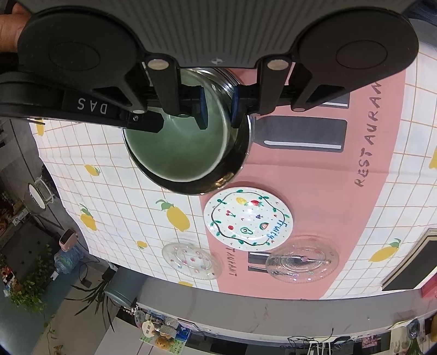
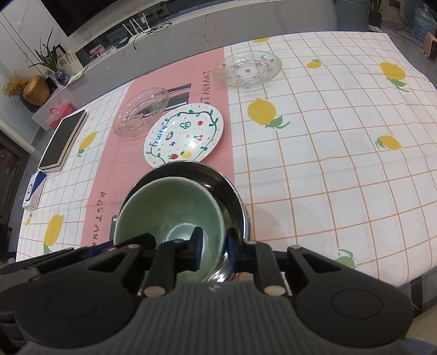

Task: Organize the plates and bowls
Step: 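Lower the green bowl into the steel bowl with both grippers, then open both grippers and lift them away from the nested bowls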

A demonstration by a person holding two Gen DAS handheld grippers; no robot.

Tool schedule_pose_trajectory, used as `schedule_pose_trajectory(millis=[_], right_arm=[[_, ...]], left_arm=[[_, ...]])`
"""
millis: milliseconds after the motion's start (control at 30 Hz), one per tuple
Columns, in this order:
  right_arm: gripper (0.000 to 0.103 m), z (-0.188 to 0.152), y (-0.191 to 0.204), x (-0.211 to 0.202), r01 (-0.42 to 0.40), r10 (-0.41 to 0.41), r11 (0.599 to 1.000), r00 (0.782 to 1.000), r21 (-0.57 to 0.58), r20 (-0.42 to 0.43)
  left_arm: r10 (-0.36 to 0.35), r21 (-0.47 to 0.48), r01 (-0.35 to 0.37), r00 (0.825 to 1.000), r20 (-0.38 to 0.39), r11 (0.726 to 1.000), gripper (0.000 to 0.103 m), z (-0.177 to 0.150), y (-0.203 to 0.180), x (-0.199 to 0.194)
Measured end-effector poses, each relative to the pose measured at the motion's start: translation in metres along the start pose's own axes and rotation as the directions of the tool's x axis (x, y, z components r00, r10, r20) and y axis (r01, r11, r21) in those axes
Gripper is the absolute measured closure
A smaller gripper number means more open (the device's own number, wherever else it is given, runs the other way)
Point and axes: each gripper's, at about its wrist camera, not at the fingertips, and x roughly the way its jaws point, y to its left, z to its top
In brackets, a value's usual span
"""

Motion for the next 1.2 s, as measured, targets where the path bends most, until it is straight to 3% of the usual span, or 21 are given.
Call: schedule_pose_trajectory(millis=[133,400,733,1200], right_arm=[[0.085,0.000,0.001,-0.001,0.000,0.000,1.000,1.000,-0.008,0.006],[0.068,0.002,0.013,-0.012,0.021,-0.017,0.996,0.999,-0.092,0.050],[0.068,0.006,0.013,-0.022,0.045,-0.035,0.992,0.995,-0.114,0.090],[0.068,0.013,0.019,-0.024,-0.011,0.021,0.994,0.996,-0.108,0.092]], left_arm=[[-0.002,-0.005,0.002,1.000,0.007,1.000,0.083,0.001,0.002,-0.002],[-0.003,0.009,0.003,0.999,0.032,1.000,0.083,0.004,0.000,-0.010],[0.004,0.012,-0.005,0.998,0.061,1.000,0.083,0.012,0.005,-0.022],[0.016,0.019,-0.017,0.997,0.076,1.000,0.076,0.024,0.012,-0.027]])
